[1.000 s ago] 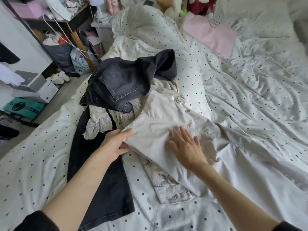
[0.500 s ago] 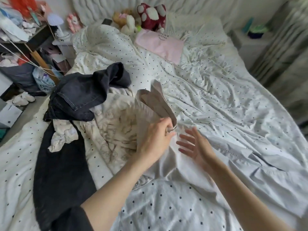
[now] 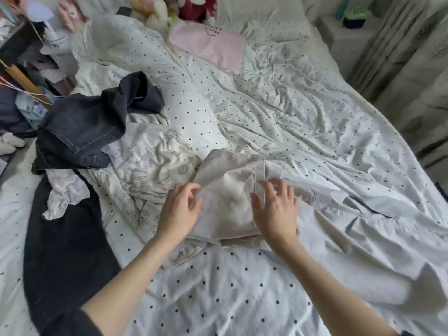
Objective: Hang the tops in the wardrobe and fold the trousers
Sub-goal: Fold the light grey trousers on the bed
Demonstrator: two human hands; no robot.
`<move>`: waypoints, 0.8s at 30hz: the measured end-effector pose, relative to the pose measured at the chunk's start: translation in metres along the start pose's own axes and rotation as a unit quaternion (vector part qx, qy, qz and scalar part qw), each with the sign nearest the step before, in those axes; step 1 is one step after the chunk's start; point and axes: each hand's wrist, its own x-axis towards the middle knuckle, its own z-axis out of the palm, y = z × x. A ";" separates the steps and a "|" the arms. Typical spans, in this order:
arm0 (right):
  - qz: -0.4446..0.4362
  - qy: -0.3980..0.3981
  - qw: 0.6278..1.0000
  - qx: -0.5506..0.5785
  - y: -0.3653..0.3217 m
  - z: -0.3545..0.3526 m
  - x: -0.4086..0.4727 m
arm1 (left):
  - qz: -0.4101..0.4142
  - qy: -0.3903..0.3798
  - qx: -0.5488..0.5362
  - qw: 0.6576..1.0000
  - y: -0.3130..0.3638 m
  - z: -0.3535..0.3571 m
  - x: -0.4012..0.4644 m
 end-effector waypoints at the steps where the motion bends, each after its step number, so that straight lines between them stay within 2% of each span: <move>1: -0.005 -0.035 0.999 -0.006 -0.005 0.002 -0.001 | -0.041 -0.018 -0.001 0.999 -0.010 0.001 0.000; 2: 0.027 -0.100 0.995 0.005 -0.010 0.005 -0.001 | -0.092 -0.049 -0.025 0.994 -0.017 0.003 -0.001; 4: 0.135 -0.235 0.961 0.052 -0.012 0.010 0.001 | -0.196 -0.109 -0.109 0.968 -0.026 0.009 -0.004; 5: 0.178 -0.265 0.943 0.091 -0.010 0.013 0.003 | -0.230 -0.128 -0.151 0.953 -0.027 0.012 -0.006; 8: 0.242 -0.288 0.907 0.186 -0.006 0.014 0.006 | -0.270 -0.138 -0.227 0.926 -0.030 0.014 -0.009; 11: 0.248 -0.321 0.901 0.158 0.005 0.019 0.002 | -0.281 -0.162 -0.259 0.910 -0.033 0.011 -0.006; 13: 0.238 -0.307 0.915 0.114 0.005 0.023 0.001 | -0.280 -0.189 -0.261 0.904 -0.031 0.008 -0.003; 16: 0.206 -0.268 0.938 0.081 -0.002 0.032 0.009 | -0.269 -0.200 -0.249 0.909 -0.029 0.009 0.000; 20: 0.231 -0.340 0.905 0.108 -0.014 0.041 0.029 | -0.244 -0.199 -0.227 0.922 -0.029 0.012 -0.003; 24: 0.233 -0.363 0.889 0.155 -0.003 0.038 0.024 | -0.245 -0.207 -0.228 0.919 -0.027 0.011 -0.002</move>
